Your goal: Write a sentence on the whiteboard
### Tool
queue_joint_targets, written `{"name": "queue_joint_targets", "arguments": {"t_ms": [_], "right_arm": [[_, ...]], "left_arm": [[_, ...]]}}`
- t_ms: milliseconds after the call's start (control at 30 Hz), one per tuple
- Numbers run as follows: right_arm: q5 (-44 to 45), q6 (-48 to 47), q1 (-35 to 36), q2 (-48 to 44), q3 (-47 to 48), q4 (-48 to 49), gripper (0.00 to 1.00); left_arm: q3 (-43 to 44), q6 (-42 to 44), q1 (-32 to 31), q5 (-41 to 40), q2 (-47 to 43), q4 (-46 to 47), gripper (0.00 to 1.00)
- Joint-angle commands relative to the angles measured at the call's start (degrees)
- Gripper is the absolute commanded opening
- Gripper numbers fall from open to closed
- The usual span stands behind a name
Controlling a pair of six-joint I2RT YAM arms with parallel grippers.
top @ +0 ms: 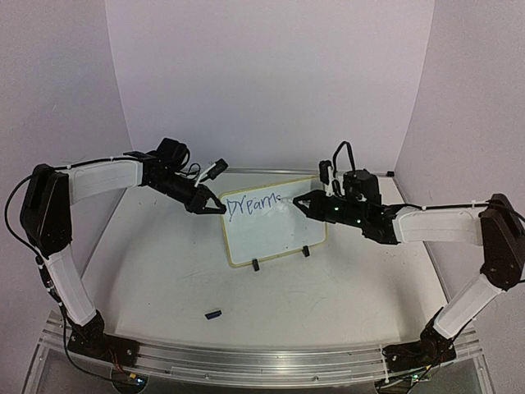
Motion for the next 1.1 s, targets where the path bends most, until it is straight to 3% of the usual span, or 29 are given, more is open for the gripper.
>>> {"name": "queue_joint_targets", "arguments": {"t_ms": [0,1067], "right_arm": [[3.8,0.1,-0.3,-2.5,-0.9,-0.3,0.00],[-1.0,-1.4,-0.2,0.8,2.8,-2.3,0.00]], "left_arm": [[0.9,1.5,-1.2,-2.6,0.1,-3.1,0.00],[1.0,1.5,-1.2,-2.6,0.4,-3.0,0.00]]}}
